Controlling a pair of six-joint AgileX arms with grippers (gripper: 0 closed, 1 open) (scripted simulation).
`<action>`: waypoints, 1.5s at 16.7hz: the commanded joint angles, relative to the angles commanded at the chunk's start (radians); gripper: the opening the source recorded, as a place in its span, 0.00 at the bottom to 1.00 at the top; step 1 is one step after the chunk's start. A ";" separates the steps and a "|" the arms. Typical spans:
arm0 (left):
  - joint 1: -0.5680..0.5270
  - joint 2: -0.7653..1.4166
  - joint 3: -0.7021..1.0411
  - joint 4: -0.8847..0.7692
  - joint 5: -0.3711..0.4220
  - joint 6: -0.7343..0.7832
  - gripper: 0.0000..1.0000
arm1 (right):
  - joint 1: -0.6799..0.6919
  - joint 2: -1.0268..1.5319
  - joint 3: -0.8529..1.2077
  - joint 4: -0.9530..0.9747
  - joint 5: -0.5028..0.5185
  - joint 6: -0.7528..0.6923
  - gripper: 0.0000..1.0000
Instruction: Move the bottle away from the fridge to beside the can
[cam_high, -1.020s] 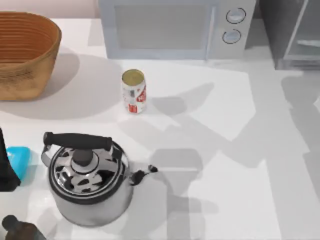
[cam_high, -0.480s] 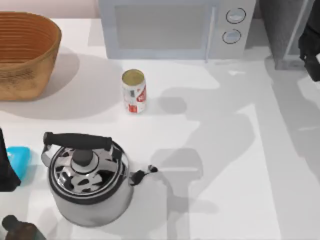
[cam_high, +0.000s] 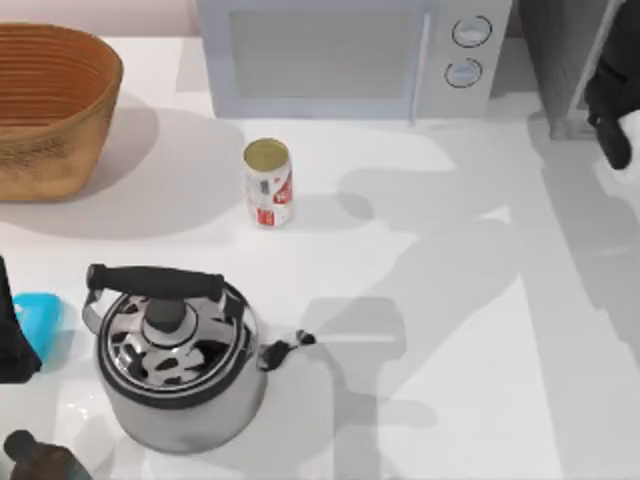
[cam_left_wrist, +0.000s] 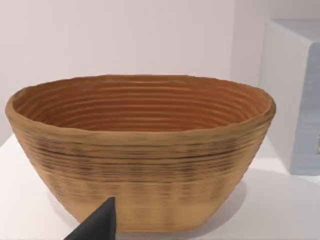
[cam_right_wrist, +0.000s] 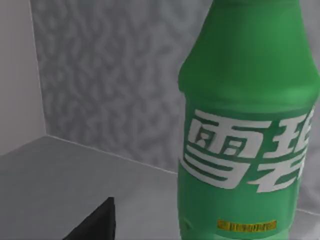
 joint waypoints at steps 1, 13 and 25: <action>0.000 0.000 0.000 0.000 0.000 0.000 1.00 | -0.002 0.001 0.003 -0.001 -0.002 0.000 1.00; 0.000 0.000 0.000 0.000 0.000 0.000 1.00 | -0.105 0.080 0.164 -0.076 -0.108 -0.002 1.00; 0.000 0.000 0.000 0.000 0.000 0.000 1.00 | -0.105 0.080 0.164 -0.076 -0.108 -0.002 0.10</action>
